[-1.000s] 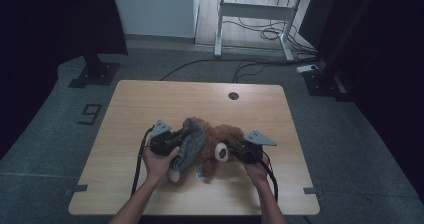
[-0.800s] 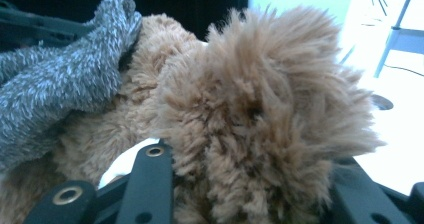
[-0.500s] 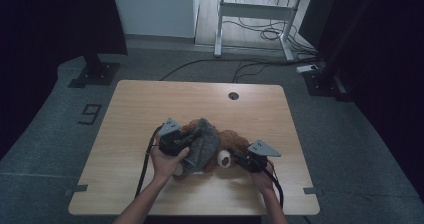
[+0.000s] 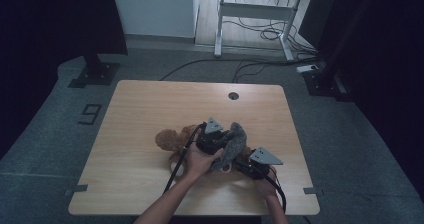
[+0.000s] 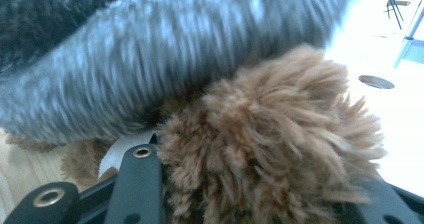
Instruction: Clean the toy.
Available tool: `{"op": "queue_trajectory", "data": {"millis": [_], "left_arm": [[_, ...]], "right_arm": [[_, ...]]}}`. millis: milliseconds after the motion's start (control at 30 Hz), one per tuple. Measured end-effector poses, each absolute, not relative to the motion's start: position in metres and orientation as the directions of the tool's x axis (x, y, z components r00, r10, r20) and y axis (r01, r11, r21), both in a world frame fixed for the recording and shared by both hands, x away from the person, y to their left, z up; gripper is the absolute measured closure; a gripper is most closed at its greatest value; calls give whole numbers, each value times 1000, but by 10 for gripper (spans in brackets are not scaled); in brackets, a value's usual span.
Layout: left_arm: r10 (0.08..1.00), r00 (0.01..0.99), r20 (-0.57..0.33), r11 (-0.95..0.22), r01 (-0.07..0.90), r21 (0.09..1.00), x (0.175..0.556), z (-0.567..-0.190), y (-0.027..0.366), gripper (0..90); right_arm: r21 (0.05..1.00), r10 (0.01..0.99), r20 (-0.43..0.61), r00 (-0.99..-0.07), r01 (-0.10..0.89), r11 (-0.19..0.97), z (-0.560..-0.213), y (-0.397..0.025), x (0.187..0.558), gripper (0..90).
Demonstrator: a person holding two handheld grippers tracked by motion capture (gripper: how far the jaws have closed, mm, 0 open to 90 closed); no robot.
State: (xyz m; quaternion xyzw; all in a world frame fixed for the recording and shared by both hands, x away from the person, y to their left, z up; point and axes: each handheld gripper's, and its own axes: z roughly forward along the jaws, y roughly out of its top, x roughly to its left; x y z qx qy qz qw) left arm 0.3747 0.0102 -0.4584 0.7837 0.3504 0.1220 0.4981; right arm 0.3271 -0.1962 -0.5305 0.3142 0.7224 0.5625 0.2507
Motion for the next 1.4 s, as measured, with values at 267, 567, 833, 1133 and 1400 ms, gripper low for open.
{"op": "queue_trajectory", "data": {"millis": [267,567,833,1133,1400], "left_arm": [[706,694,-142,-230,414,880,368,-454,58,824],[809,584,-71,-207,395,895,367,-443,122,823],[877,463,-131,-154,529,835,370,-489,192,824],[862,475,-179,-112,522,846,365,-486,206,824],[812,580,-71,-243,445,862,367,-461,142,824]], "right_arm": [[971,732,-15,-681,165,174,-530,-195,327,544],[972,730,-3,-683,170,163,-531,-197,328,543],[973,730,16,-683,178,145,-533,-201,330,540],[973,735,31,-678,187,132,-534,-201,331,538],[973,738,36,-673,191,126,-534,-201,331,537]]}}
